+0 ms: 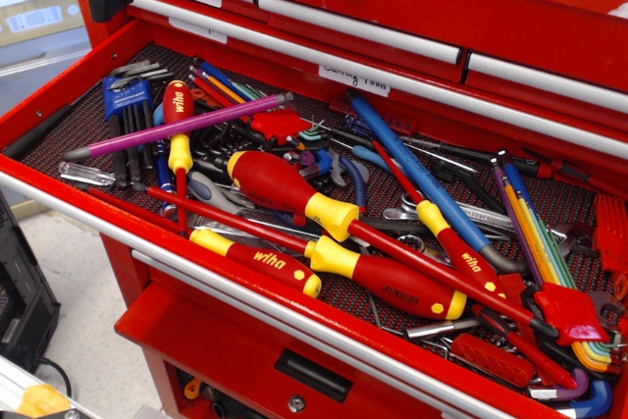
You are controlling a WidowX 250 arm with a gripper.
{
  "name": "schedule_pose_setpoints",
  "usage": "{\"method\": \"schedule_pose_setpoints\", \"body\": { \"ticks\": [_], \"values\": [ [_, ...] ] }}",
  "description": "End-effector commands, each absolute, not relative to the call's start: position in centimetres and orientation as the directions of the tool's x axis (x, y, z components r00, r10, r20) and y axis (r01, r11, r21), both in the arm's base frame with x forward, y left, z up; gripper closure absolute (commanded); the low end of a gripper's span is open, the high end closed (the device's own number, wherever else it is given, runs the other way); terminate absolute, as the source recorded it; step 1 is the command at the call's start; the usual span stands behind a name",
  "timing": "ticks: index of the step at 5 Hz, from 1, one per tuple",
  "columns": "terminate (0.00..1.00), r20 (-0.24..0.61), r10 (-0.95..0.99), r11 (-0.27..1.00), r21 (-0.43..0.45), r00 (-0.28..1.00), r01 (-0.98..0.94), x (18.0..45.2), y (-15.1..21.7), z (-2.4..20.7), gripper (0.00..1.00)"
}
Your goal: Pick up violet Allen key
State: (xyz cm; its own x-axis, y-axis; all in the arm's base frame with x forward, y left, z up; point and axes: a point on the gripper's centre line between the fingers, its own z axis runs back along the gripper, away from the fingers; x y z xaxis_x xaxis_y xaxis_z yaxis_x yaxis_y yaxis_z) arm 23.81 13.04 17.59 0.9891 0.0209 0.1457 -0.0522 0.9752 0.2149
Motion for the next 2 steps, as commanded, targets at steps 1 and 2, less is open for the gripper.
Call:
{"method": "schedule_pose_setpoints", "body": {
  "ticks": [1,2],
  "values": [
    [0.00,0.146,0.021,0.975,0.215,0.989,-0.052,23.8,13.0,17.6,0.00],
    [0.00,0.214,-0.193,0.965,0.216,0.958,0.146,24.9,13.6,15.8,0.00]
  ]
}}
